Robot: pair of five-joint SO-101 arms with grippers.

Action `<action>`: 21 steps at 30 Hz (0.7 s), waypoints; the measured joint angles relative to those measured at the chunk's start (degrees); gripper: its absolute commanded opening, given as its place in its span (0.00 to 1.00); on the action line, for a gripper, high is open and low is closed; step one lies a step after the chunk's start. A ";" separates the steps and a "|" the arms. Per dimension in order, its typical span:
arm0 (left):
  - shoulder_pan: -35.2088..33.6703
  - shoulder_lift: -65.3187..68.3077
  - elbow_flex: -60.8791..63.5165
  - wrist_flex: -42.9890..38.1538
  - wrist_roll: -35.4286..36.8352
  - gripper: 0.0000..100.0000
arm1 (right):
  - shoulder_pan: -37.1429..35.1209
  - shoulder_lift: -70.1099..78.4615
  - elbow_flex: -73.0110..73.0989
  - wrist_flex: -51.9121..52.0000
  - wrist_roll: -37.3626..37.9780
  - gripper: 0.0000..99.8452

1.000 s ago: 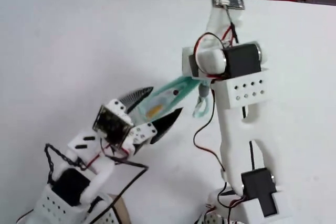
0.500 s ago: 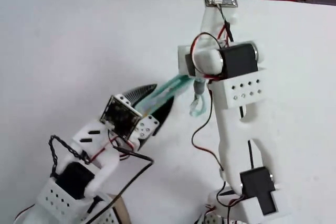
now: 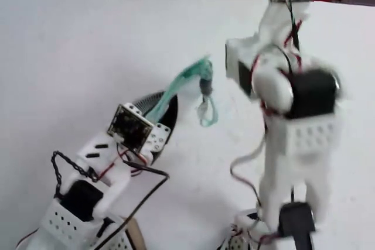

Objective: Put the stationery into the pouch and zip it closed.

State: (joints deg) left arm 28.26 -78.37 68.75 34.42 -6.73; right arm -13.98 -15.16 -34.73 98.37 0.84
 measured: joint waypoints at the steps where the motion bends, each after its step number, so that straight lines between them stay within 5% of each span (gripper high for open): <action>1: -0.70 0.00 -0.09 -0.18 0.00 0.03 | -0.35 -2.46 1.23 0.00 2.20 0.13; 13: -2.73 0.00 4.04 -7.38 0.00 0.03 | -2.55 -17.32 30.33 -12.92 7.91 0.21; 21: -1.67 0.00 5.19 -9.49 0.00 0.03 | -7.74 -17.41 26.11 -16.79 7.03 0.21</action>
State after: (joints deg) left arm 26.59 -78.37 73.93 24.92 -6.73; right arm -21.71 -32.57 -8.62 81.58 7.87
